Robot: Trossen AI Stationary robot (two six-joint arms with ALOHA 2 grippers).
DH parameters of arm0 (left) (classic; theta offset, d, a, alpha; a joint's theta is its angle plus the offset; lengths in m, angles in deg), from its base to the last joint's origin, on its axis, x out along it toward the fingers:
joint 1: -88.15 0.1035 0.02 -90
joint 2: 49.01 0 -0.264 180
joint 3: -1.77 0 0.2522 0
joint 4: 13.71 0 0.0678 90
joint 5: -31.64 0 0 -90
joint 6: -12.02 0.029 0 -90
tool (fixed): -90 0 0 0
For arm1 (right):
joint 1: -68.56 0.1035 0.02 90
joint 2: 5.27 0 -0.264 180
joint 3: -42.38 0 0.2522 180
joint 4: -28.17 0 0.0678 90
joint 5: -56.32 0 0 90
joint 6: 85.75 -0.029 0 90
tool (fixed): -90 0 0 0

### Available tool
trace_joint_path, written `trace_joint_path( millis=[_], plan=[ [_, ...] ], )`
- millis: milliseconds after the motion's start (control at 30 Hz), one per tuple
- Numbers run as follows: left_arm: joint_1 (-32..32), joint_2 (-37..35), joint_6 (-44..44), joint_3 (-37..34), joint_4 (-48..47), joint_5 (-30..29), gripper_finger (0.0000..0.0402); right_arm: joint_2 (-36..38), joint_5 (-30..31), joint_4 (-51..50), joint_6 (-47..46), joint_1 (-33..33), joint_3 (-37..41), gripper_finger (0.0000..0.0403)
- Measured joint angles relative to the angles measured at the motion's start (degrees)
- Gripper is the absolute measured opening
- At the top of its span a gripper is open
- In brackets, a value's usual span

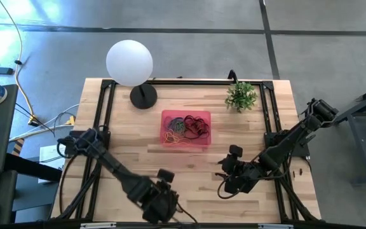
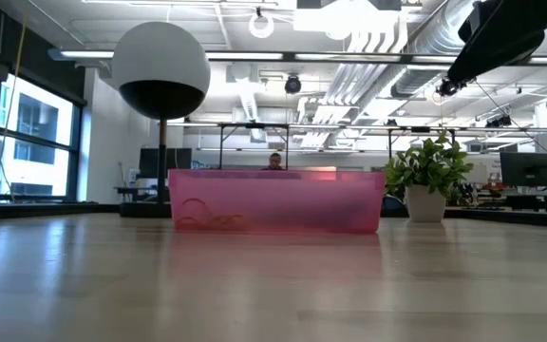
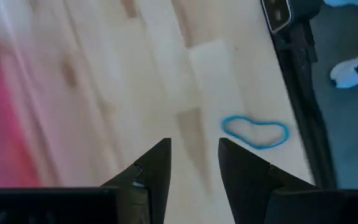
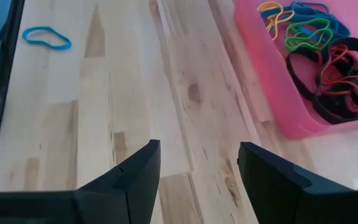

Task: Pick and place rubber bands into bin
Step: Put the blue rubber band into the red bin

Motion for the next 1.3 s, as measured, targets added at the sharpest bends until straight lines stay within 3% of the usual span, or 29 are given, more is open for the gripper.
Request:
trace_joint_path(
  millis=[300,600,967,1300],
  plan=[
    [-5.0,6.7,-23.1,0.0,1.5,2.5,0.0122,0.0,-2.6,-0.9,0.0,0.5,0.0,0.0204],
    [-5.5,10.9,-39.9,0.0,1.7,7.0,0.0122,0.0,-2.2,-1.2,-1.4,2.1,0.0,0.0204],
    [-5.5,15.8,-42.4,0.0,3.2,10.4,0.0122,0.0,-1.4,-1.8,-3.7,2.8,0.0,0.0204],
    [-6.0,15.8,-39.5,-1.9,3.1,5.6,0.0122,0.0,-0.6,-1.6,-5.1,2.8,0.0,0.0204]
  ],
)
